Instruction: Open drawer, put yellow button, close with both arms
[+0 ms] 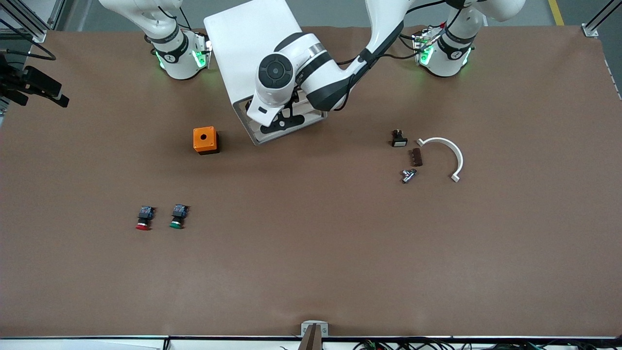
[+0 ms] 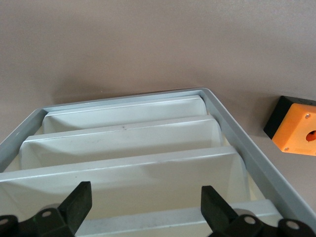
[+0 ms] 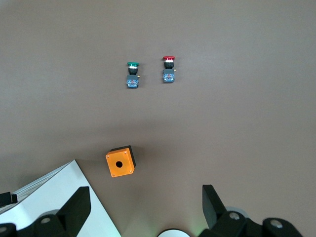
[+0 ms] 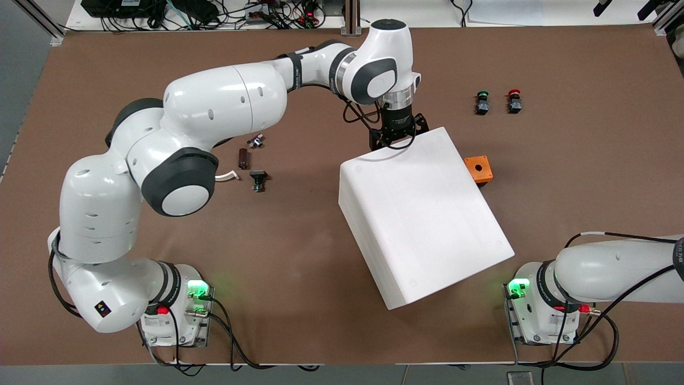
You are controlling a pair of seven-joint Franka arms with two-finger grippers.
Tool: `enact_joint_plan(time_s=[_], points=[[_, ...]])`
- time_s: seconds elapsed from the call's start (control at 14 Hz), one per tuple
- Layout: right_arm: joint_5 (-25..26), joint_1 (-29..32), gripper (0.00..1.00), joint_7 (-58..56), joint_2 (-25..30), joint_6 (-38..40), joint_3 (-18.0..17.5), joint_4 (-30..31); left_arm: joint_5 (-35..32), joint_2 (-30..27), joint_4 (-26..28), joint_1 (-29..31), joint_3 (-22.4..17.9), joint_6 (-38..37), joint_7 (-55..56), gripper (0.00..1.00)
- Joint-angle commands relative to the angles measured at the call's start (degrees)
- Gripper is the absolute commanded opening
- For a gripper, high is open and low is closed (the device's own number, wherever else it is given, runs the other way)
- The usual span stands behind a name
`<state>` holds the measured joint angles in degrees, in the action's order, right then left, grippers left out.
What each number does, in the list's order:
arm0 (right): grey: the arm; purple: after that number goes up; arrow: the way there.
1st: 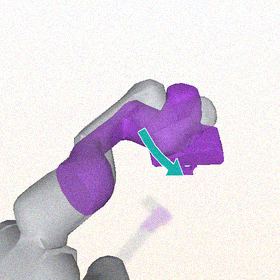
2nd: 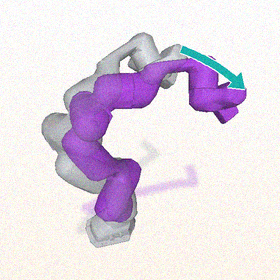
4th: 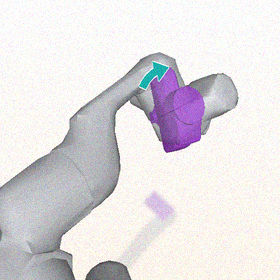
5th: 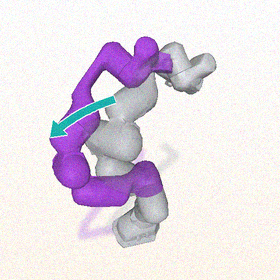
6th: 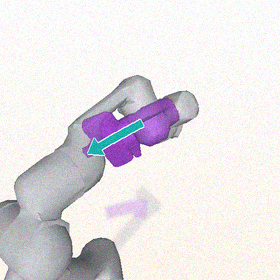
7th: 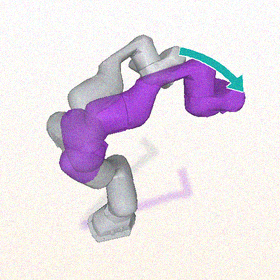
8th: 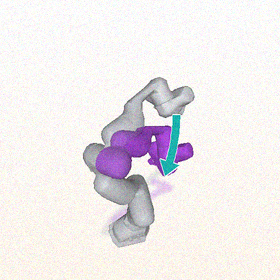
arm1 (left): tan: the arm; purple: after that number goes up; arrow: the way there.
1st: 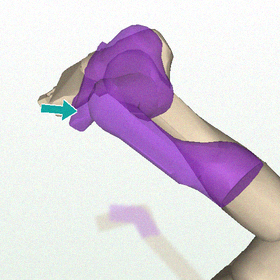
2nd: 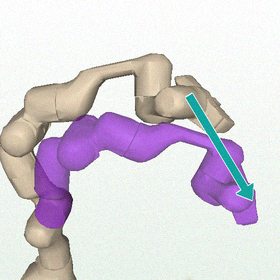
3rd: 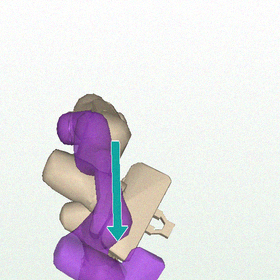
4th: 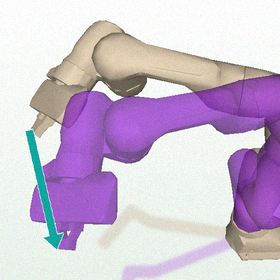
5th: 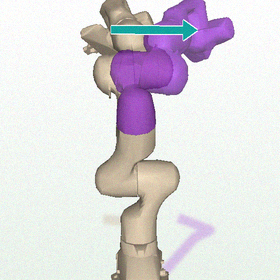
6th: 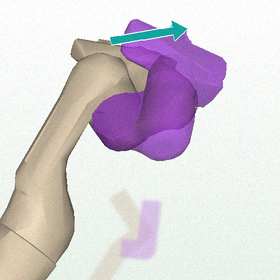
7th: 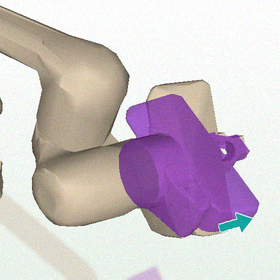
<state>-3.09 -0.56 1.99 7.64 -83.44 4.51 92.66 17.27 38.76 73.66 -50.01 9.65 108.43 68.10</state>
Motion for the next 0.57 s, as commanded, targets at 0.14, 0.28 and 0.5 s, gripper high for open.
enact_joint_plan(time_s=[0.14, 0.28, 0.5], points=[[1.2, 1.4, 1.0, -1.3, 2.4, -1.5, -1.2, 1.8, 3.9, -0.2, 0.6, -1.2, 0.1, 0.1, 0.5, 1.0], [1.4, 1.4, 1.0, -1.5, 2.5, -1.5, -1.2, 1.8, 4.0, -0.2, 0.6, -0.9, 0.0, 0.0, 0.6, 1.0], [2.5, 1.4, 1.0, -1.6, 2.4, -1.5, -1.1, 1.8, 3.6, -0.7, 0.5, 0.5, -0.6, 0.0, 0.6, 1.0]])
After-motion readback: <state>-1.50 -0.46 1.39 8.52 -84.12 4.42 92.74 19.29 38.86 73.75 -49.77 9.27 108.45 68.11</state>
